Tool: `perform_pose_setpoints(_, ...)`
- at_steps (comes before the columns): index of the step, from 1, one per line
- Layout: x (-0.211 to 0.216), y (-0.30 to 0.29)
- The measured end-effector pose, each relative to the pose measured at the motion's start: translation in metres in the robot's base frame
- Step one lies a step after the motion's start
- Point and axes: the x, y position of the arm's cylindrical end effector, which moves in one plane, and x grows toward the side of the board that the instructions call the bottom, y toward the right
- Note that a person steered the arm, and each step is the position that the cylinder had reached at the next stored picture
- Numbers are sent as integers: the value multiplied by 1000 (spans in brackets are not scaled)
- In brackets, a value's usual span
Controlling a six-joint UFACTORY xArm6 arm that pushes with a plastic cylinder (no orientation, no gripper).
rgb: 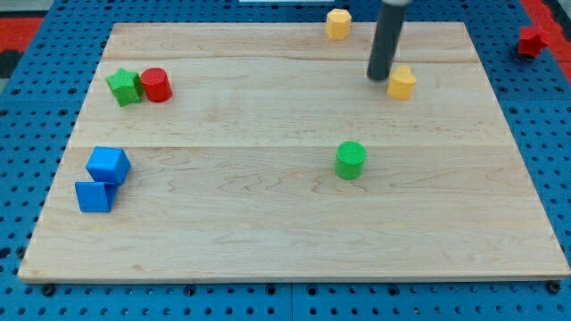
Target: Move your arm towards the center
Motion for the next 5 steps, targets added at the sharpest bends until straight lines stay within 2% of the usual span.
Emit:
perform_pose_setpoints(1, 17, -63)
perform_pose_setpoints(2, 161, -26)
perform_pose_setpoints(3, 184, -115)
perform_pose_setpoints(4, 143, -203)
perform_pose_setpoints(5, 47, -191)
